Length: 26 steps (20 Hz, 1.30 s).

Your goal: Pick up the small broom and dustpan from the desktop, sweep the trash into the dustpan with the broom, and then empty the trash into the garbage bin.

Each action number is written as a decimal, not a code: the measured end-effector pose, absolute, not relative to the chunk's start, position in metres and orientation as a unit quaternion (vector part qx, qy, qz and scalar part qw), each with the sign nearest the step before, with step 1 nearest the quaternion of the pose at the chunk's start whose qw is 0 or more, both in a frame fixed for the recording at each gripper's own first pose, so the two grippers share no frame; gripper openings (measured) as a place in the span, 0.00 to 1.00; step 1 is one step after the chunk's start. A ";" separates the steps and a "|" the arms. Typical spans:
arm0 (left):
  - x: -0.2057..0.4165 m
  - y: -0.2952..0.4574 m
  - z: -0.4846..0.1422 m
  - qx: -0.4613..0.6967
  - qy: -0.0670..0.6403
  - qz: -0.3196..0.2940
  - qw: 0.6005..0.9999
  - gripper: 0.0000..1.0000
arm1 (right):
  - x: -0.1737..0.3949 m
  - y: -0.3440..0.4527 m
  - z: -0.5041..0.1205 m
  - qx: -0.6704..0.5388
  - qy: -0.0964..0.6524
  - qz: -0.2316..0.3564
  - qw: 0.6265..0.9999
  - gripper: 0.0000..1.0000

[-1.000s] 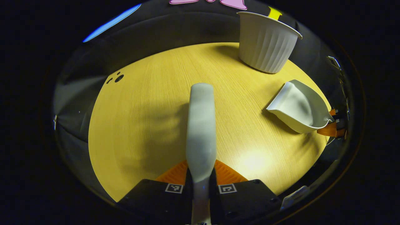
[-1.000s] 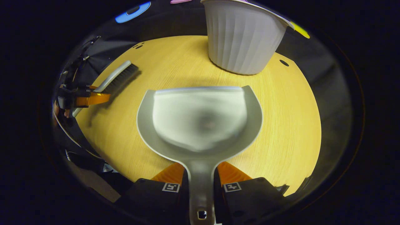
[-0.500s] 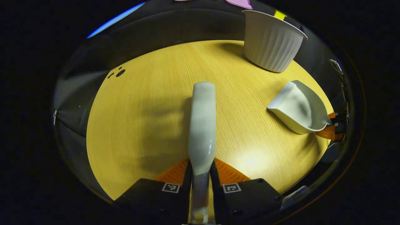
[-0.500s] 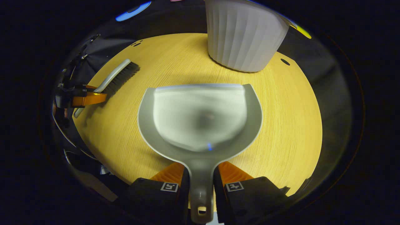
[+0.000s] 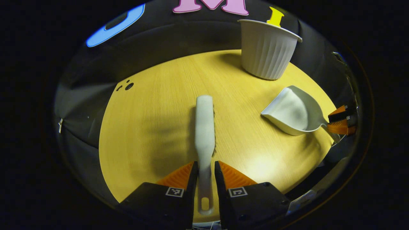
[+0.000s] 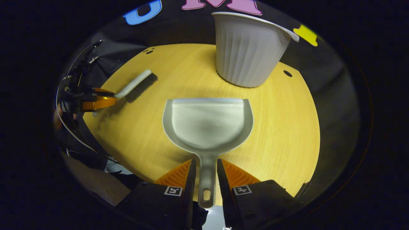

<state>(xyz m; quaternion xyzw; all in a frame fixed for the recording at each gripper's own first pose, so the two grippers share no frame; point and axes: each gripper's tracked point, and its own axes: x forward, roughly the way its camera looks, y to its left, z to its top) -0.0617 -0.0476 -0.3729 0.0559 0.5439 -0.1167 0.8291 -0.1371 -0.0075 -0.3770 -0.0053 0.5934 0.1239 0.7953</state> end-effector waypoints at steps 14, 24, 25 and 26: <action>0.047 -0.083 -0.137 -0.042 0.240 -0.121 0.962 0.36 | 0.000 -0.003 -0.196 0.021 0.332 0.102 0.938 0.42; 0.051 -0.084 -0.097 -0.041 0.187 -0.124 0.974 0.36 | 0.011 -0.003 -0.161 0.029 0.258 0.079 0.962 0.41; 0.049 -0.084 -0.099 -0.040 0.190 -0.124 0.973 0.36 | 0.012 -0.003 -0.162 0.030 0.258 0.079 0.962 0.41; 0.049 -0.084 -0.100 -0.039 0.193 -0.126 0.972 0.36 | 0.011 -0.003 -0.162 0.031 0.259 0.080 0.962 0.41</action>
